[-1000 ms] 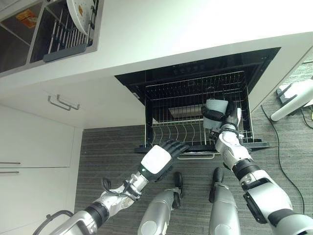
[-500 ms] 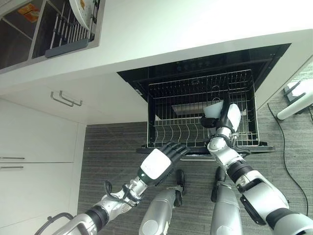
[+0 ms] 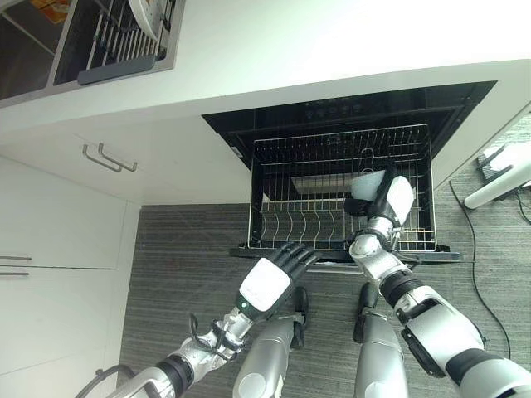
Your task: Place the dishes in the dishwasher.
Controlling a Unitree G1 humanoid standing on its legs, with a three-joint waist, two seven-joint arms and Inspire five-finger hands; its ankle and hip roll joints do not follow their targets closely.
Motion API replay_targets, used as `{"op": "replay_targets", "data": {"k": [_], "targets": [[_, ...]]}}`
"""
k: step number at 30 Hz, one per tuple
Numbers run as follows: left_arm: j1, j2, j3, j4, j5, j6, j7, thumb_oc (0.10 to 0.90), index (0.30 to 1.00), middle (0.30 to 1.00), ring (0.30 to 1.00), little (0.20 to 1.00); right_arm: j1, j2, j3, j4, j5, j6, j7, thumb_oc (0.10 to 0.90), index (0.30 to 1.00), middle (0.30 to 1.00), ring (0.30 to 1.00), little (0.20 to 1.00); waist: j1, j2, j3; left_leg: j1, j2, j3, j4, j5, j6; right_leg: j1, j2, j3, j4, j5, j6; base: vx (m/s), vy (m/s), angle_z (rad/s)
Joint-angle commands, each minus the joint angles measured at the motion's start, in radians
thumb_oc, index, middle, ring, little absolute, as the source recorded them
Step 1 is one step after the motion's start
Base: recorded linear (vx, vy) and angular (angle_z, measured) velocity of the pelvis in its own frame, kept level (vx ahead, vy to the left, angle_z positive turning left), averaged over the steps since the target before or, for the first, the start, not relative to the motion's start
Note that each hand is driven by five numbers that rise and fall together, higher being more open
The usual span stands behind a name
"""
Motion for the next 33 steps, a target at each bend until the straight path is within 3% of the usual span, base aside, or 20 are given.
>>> {"op": "replay_targets", "data": {"k": [1,2,4,6,8,9,11,13,14,15,16,18,22,26,28,30,33], "targets": [[0.047,-0.024,-0.043,-0.027,0.098,-0.016,0.009,0.800,0.900,0.900,0.900,0.900,0.157,-0.136,-0.070,0.236,0.042,0.045,-0.155,0.800,0.900,0.900,0.900,0.900,0.000,0.042,0.048,-0.010,-0.023,0.013,0.020,-0.148,0.015,0.073,0.040,0.030,-0.033,-0.140,0.054,0.00,0.000,0.00],[0.044,-0.025,-0.038,-0.022,0.104,-0.022,0.010,0.800,0.900,0.900,0.900,0.900,0.156,-0.134,-0.078,0.239,0.111,0.034,-0.151,0.800,0.900,0.900,0.900,0.900,0.001,0.042,0.048,-0.012,-0.022,0.016,0.020,-0.147,0.015,0.071,0.038,0.029,-0.033,-0.138,0.053,0.00,0.000,0.00],[0.046,-0.023,-0.040,-0.027,0.108,-0.025,0.001,0.800,0.900,0.900,0.900,0.900,0.164,-0.129,-0.103,0.261,0.082,0.001,-0.106,0.800,0.900,0.900,0.900,0.900,0.004,0.042,0.046,-0.008,-0.022,0.011,0.020,-0.149,0.016,0.077,0.037,0.025,-0.033,-0.141,0.052,0.00,-0.013,0.02],[0.046,-0.026,-0.037,-0.025,0.112,-0.032,0.006,0.800,0.900,0.900,0.900,0.900,0.162,-0.117,-0.112,0.273,0.146,-0.037,-0.094,0.800,0.900,0.900,0.900,0.900,0.006,0.045,0.045,-0.009,-0.022,0.014,0.020,-0.149,0.016,0.077,0.036,0.025,-0.033,-0.141,0.050,0.00,0.000,0.00],[0.047,-0.026,-0.039,-0.035,0.110,-0.028,-0.004,0.800,0.900,0.900,0.900,0.900,0.163,-0.112,-0.129,0.271,0.258,-0.070,0.027,0.800,0.900,0.900,0.900,0.900,0.006,0.046,0.044,-0.005,-0.025,0.010,0.020,-0.150,0.016,0.081,0.036,0.025,-0.033,-0.145,0.050,0.00,0.000,0.00],[0.047,-0.027,-0.034,-0.033,0.111,-0.031,-0.005,0.800,0.900,0.900,0.900,0.900,0.162,-0.103,-0.149,0.280,0.379,-0.050,0.148,0.800,0.900,0.900,0.900,0.900,0.006,0.047,0.041,-0.006,-0.025,0.012,0.020,-0.149,0.014,0.080,0.036,0.026,-0.033,-0.146,0.047,0.00,0.000,0.00],[0.044,-0.024,-0.025,-0.047,0.106,-0.038,-0.026,0.800,0.900,0.900,0.900,0.900,0.174,-0.084,-0.174,0.287,0.345,-0.137,0.166,0.800,0.900,0.900,0.900,0.900,0.008,0.048,0.039,-0.002,-0.023,0.015,0.020,-0.148,0.013,0.083,0.035,0.027,-0.033,-0.145,0.046,0.02,0.008,-0.01],[0.044,-0.015,-0.022,-0.062,0.091,-0.040,-0.040,0.800,0.900,0.900,0.900,0.900,0.172,-0.076,-0.157,0.266,0.332,-0.127,0.150,0.800,0.900,0.900,0.900,0.900,0.007,0.049,0.037,-0.001,-0.024,0.016,0.020,-0.147,0.012,0.084,0.034,0.026,-0.033,-0.145,0.047,0.03,0.021,-0.05],[0.038,0.002,-0.014,-0.073,0.079,-0.053,-0.050,0.800,0.900,0.900,0.900,0.900,0.176,-0.081,-0.169,0.261,0.412,-0.071,0.250,0.800,0.900,0.900,0.900,0.900,0.005,0.049,0.038,-0.003,-0.021,0.019,0.020,-0.143,0.010,0.082,0.034,0.027,-0.033,-0.142,0.045,0.00,0.000,0.00],[0.036,0.005,-0.015,-0.074,0.074,-0.056,-0.053,0.800,0.900,0.900,0.900,0.900,0.176,-0.078,-0.169,0.263,0.390,-0.098,0.227,0.800,0.900,0.900,0.900,0.900,0.005,0.049,0.038,-0.003,-0.020,0.020,0.020,-0.142,0.010,0.081,0.035,0.029,-0.033,-0.141,0.044,0.05,0.015,0.00],[0.042,0.009,-0.016,-0.096,0.072,-0.053,-0.070,0.800,0.900,0.900,0.900,0.900,0.171,-0.082,-0.148,0.242,0.282,-0.162,0.106,0.800,0.900,0.900,0.900,0.900,0.008,0.049,0.039,0.006,-0.023,0.013,0.020,-0.145,0.012,0.092,0.036,0.027,-0.033,-0.145,0.045,0.04,0.003,-0.01],[0.052,0.026,-0.005,-0.105,0.066,-0.067,-0.058,0.800,0.900,0.900,0.900,0.900,0.170,-0.099,-0.153,0.218,0.323,-0.109,0.108,0.800,0.900,0.900,0.900,0.900,0.000,0.053,0.038,0.004,-0.022,0.023,0.020,-0.143,0.008,0.089,0.035,0.030,-0.033,-0.146,0.044,0.00,0.045,0.00],[0.074,0.034,-0.015,-0.105,0.073,-0.064,-0.021,0.800,0.900,0.900,0.900,0.900,0.181,-0.105,-0.152,0.218,0.272,-0.069,0.132,0.800,0.900,0.900,0.900,0.900,-0.002,0.063,0.039,0.004,-0.028,0.024,0.020,-0.147,0.010,0.089,0.033,0.032,-0.033,-0.152,0.044,-0.01,0.061,-0.06],[0.086,0.033,-0.027,-0.115,0.074,-0.048,-0.011,0.800,0.900,0.900,0.900,0.900,0.190,-0.104,-0.124,0.208,0.133,-0.129,0.088,0.800,0.900,0.900,0.900,0.900,-0.002,0.065,0.039,0.002,-0.030,0.025,0.020,-0.146,0.011,0.087,0.031,0.031,-0.033,-0.152,0.045,0.00,0.004,-0.04],[0.091,0.036,-0.027,-0.112,0.074,-0.046,0.003,0.800,0.900,0.900,0.900,0.900,0.190,-0.109,-0.097,0.173,0.147,-0.099,0.117,0.800,0.900,0.900,0.900,0.900,-0.005,0.066,0.038,0.000,-0.030,0.027,0.020,-0.146,0.009,0.083,0.033,0.034,-0.033,-0.152,0.044,-0.01,0.019,-0.01],[0.103,0.039,-0.022,-0.128,0.072,-0.036,-0.006,0.800,0.900,0.900,0.900,0.900,0.211,-0.103,-0.085,0.130,0.128,-0.140,0.047,0.800,0.900,0.900,0.900,0.900,-0.010,0.065,0.040,0.001,-0.029,0.029,0.020,-0.146,0.009,0.084,0.034,0.037,-0.033,-0.153,0.046,-0.01,0.029,-0.06],[0.112,0.038,-0.013,-0.129,0.071,-0.032,0.002,0.800,0.900,0.900,0.900,0.900,0.241,-0.106,-0.087,0.091,0.161,-0.172,0.025,0.800,0.900,0.900,0.900,0.900,-0.018,0.063,0.042,0.001,-0.027,0.037,0.020,-0.147,0.009,0.082,0.033,0.040,-0.033,-0.151,0.046,-0.01,0.018,-0.01]]}}
